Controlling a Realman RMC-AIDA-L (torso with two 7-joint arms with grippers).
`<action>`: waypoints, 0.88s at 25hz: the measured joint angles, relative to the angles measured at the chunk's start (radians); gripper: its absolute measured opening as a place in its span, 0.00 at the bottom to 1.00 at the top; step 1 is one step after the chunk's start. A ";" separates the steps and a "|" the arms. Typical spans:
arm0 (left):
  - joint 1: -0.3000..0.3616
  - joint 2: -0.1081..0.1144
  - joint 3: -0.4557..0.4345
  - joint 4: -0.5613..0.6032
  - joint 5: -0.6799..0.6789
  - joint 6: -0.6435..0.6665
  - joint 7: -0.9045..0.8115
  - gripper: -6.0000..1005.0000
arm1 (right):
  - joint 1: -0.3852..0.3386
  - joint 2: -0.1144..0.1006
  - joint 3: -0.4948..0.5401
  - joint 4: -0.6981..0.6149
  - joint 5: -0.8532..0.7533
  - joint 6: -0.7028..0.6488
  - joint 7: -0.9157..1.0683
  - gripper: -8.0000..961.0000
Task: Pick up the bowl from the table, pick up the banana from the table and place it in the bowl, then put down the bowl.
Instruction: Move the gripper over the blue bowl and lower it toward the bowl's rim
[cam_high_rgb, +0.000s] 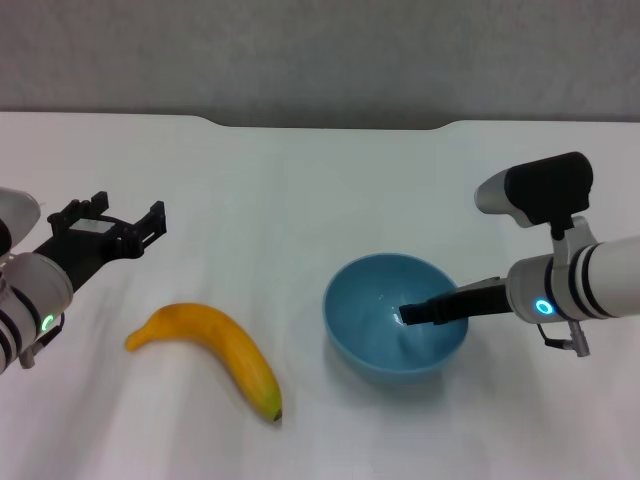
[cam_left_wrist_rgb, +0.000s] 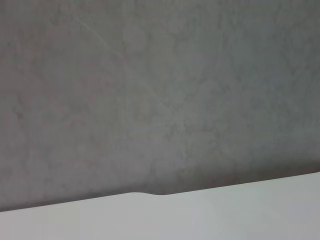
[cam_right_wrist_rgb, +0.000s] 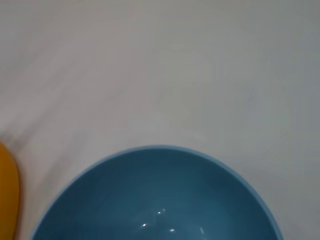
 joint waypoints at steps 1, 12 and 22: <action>-0.001 0.000 0.000 0.001 0.000 0.000 0.000 0.78 | 0.011 0.000 -0.006 0.021 0.008 -0.006 0.000 0.82; -0.005 0.000 0.000 0.001 0.000 0.000 0.000 0.78 | 0.029 0.000 -0.022 0.064 0.040 -0.026 -0.013 0.81; -0.003 0.000 -0.002 0.003 0.000 0.000 0.001 0.78 | 0.020 0.000 -0.028 0.057 0.041 -0.038 -0.043 0.57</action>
